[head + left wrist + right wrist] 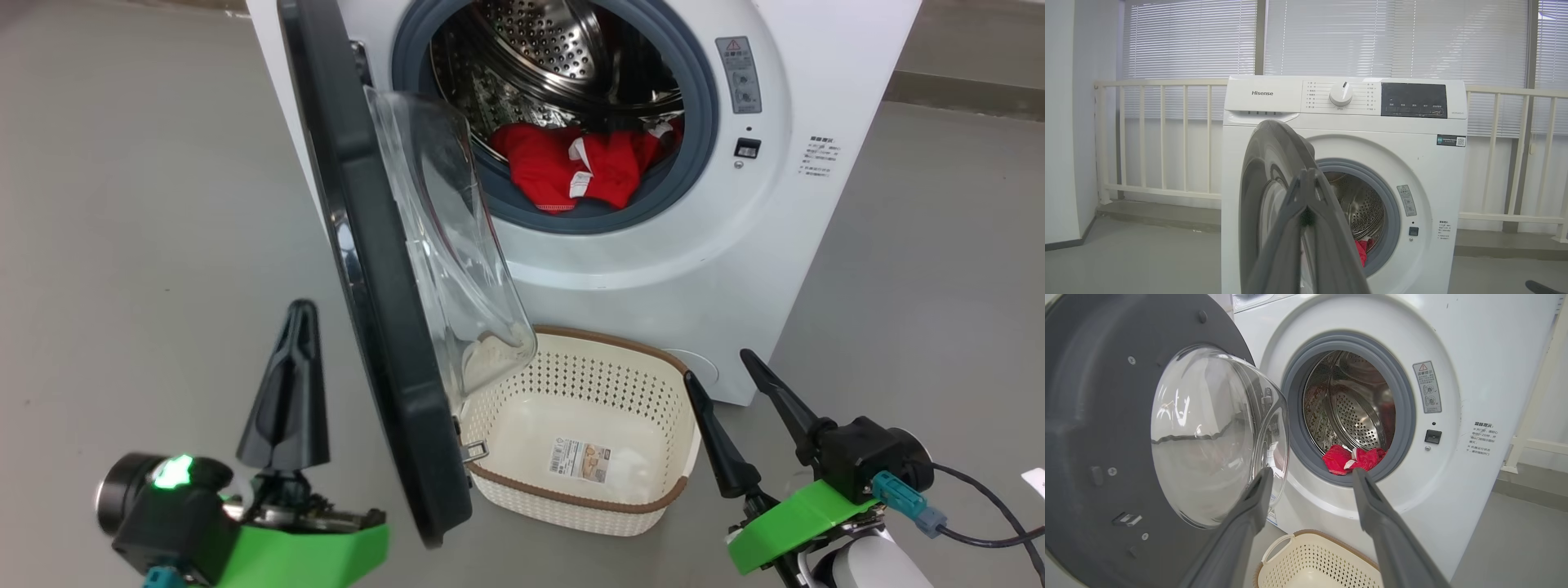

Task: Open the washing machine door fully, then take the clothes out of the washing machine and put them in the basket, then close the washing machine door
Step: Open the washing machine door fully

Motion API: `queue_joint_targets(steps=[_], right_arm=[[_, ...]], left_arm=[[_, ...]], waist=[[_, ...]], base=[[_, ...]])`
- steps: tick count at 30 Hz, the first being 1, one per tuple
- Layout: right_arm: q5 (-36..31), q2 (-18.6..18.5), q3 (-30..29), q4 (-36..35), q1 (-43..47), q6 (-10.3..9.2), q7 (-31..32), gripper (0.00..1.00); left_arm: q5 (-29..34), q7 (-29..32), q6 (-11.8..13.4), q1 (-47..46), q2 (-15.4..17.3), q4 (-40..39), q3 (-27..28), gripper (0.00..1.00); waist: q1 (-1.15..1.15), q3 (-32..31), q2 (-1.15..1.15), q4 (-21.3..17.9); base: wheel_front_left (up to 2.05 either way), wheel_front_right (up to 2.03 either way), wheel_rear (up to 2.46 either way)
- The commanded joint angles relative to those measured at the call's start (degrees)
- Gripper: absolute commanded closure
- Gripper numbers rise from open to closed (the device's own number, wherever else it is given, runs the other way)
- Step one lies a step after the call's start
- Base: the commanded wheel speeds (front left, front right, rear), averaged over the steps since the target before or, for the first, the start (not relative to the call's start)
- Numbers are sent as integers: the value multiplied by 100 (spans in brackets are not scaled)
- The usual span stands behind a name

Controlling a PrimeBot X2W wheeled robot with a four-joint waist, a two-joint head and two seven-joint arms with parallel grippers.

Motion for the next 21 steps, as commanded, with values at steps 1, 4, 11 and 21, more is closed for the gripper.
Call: queue_joint_targets(steps=[1,4,11,21], right_arm=[[38,21,154,-114,-58,2,-37,0],[27,21,174,-80,-67,2,-37,0],[49,21,263,-66,-121,2,-37,0],[137,21,193,-68,-198,2,-37,0]], left_arm=[[45,-27,-79,-299,39,-258,92,100],[93,14,-148,-445,32,-392,-116,100],[30,255,-280,-665,4,-524,-711,100],[-218,924,-298,-577,-15,63,-1374,100]], waist=[[0,11,0,-17],[0,24,0,-36],[0,78,0,-86],[0,204,0,-176]], base=[[0,0,0],[0,0,0],[0,0,0],[0,0,0]])
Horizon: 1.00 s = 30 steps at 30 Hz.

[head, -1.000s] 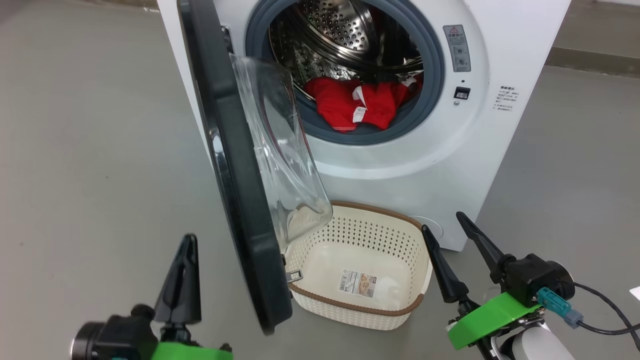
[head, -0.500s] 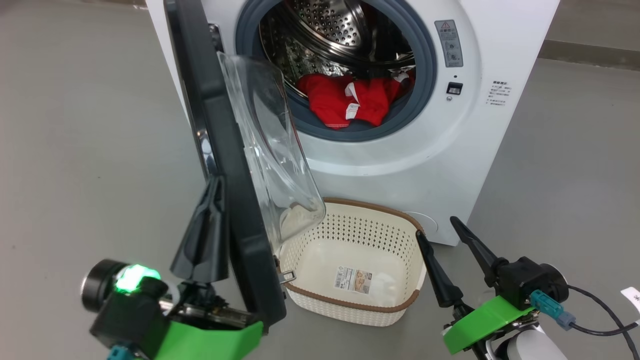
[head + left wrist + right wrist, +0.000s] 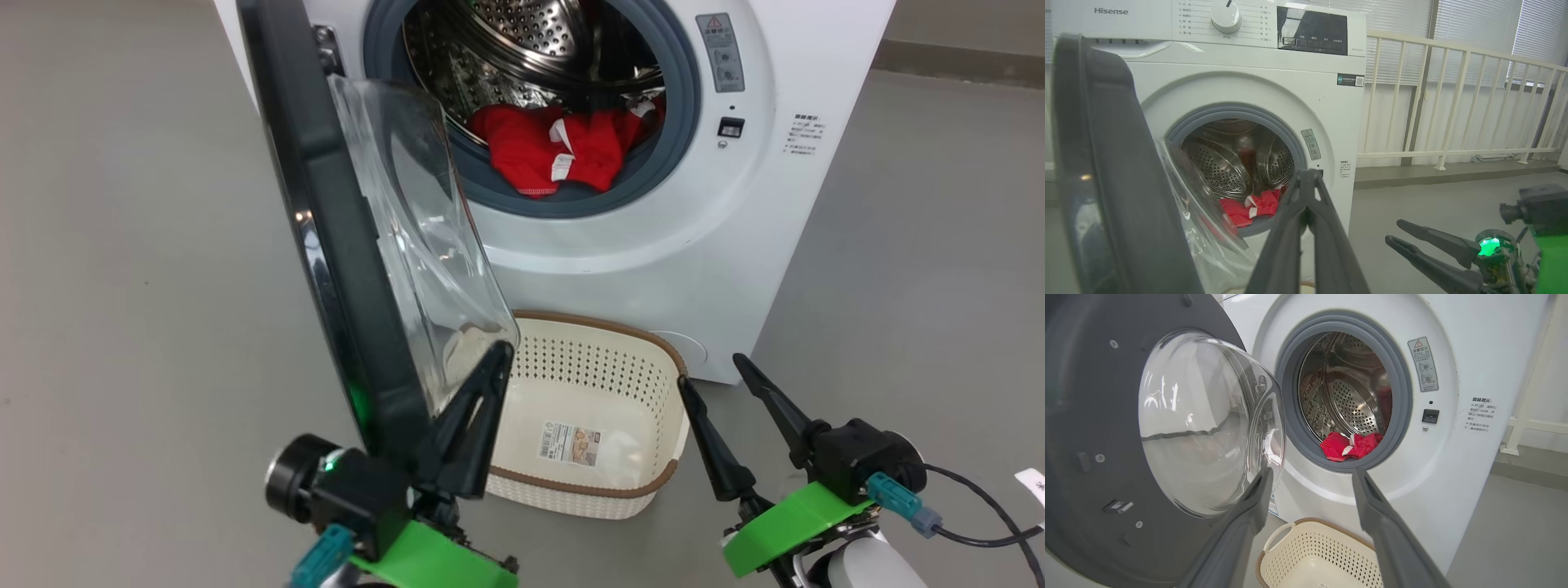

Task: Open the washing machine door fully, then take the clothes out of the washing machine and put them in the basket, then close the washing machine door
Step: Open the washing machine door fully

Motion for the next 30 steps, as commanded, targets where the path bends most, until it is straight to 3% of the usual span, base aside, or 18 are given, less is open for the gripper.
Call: queue_joint_targets(steps=[1,18,30], right_arm=[[77,21,56,-155,-197,2,-37,0],[72,21,-33,-158,-202,2,-37,0],[236,21,81,-65,-196,2,-37,0]], left_arm=[[-87,128,15,-122,20,-16,123,100],[-284,435,331,42,49,508,262,100],[-383,535,500,147,259,609,511,100]], waist=[[0,45,0,-22],[0,126,0,138],[0,61,0,382]], base=[[0,0,0],[0,0,0],[0,0,0]])
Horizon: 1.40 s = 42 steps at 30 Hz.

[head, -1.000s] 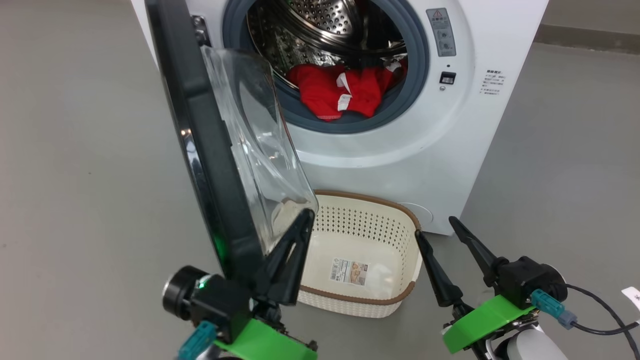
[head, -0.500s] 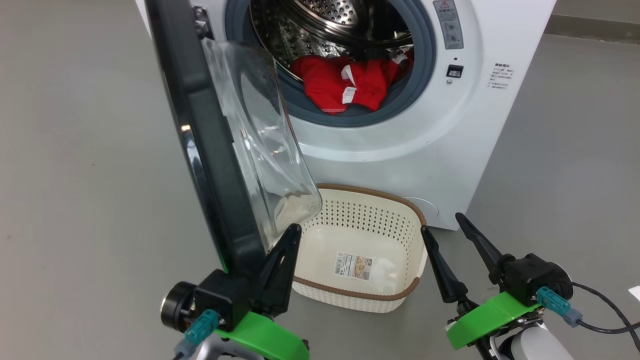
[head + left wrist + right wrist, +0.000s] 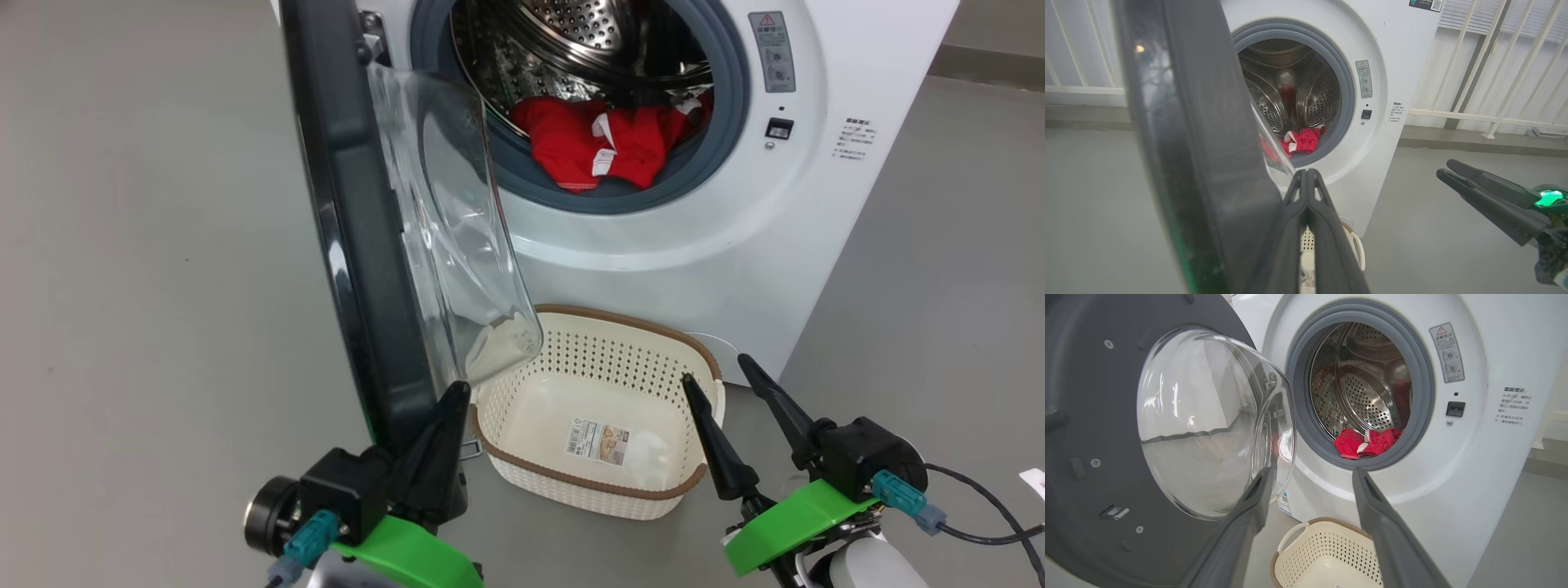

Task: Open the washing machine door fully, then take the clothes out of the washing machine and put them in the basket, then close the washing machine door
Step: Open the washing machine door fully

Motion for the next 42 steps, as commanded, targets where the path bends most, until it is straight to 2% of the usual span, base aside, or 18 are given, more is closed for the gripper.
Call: queue_joint_targets(steps=[1,17,28,42], right_arm=[[25,21,152,-115,-181,2,-37,0],[-43,21,213,-15,-116,2,-37,0],[-157,14,228,84,-103,2,-37,0],[-201,-168,300,137,-163,2,-37,0]], left_arm=[[-65,17,146,-53,146,-95,359,100],[-7,187,724,123,462,-176,868,100],[-138,195,889,177,620,-143,1193,100],[-252,-222,1113,89,697,87,1604,100]], waist=[[0,-11,0,37],[0,-23,0,261],[0,47,0,377],[0,185,0,459]], base=[[0,0,0],[0,0,0],[0,0,0],[0,0,0]])
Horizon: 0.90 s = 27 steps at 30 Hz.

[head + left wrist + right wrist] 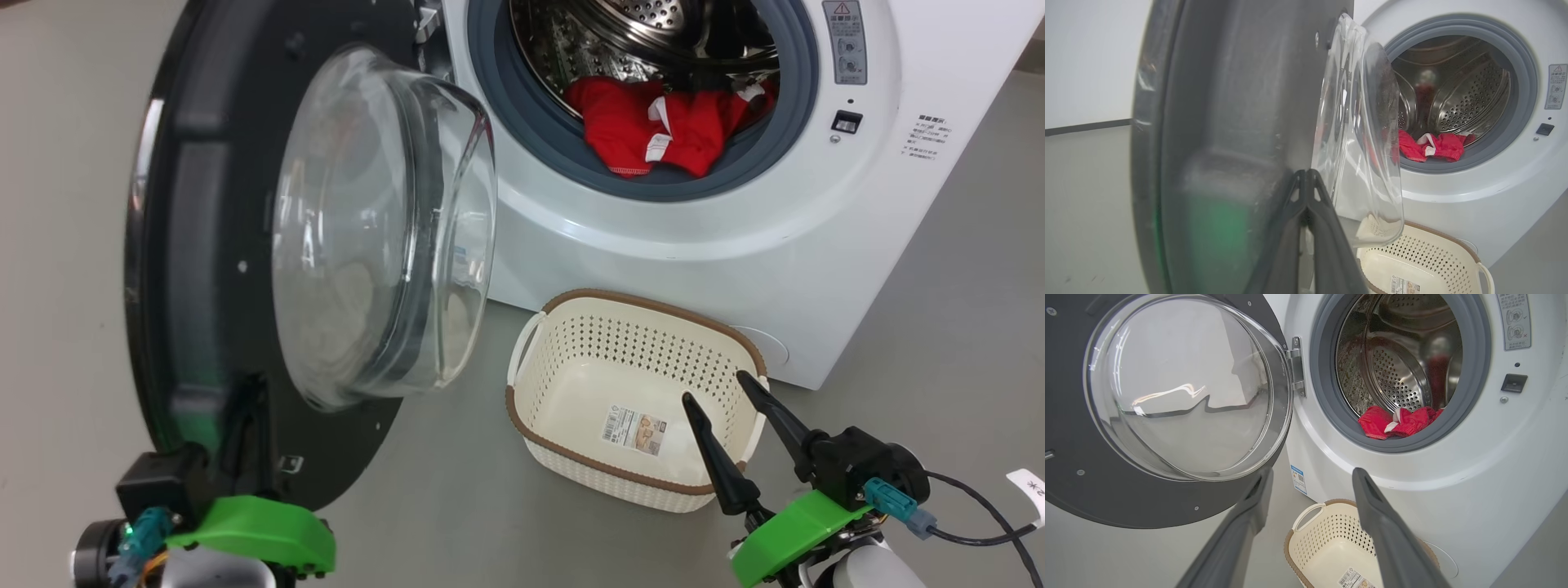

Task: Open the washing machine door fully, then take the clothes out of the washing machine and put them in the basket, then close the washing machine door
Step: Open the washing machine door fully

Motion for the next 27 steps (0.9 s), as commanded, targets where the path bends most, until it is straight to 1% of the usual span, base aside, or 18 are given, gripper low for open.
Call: queue_joint_targets(steps=[1,12,20,24,27], right_arm=[[-92,-37,148,-121,-171,2,-37,0],[-103,-176,181,-142,-248,2,-37,0],[-76,-272,234,-150,-317,2,-37,0],[-70,-313,221,-162,-348,2,-37,0],[-64,-349,233,-160,-369,2,-37,0]], left_arm=[[-53,-129,149,-150,207,-23,389,100],[-140,-529,341,-351,331,332,796,100],[-264,-725,410,-531,423,576,1053,100],[-310,-803,440,-591,419,673,1125,100],[-357,-898,415,-656,438,795,1184,100]], waist=[[0,22,0,-2],[0,203,0,-44],[0,339,0,-133],[0,391,0,-162],[0,427,0,-194]], base=[[0,0,0],[0,0,0],[0,0,0],[0,0,0],[0,0,0]])
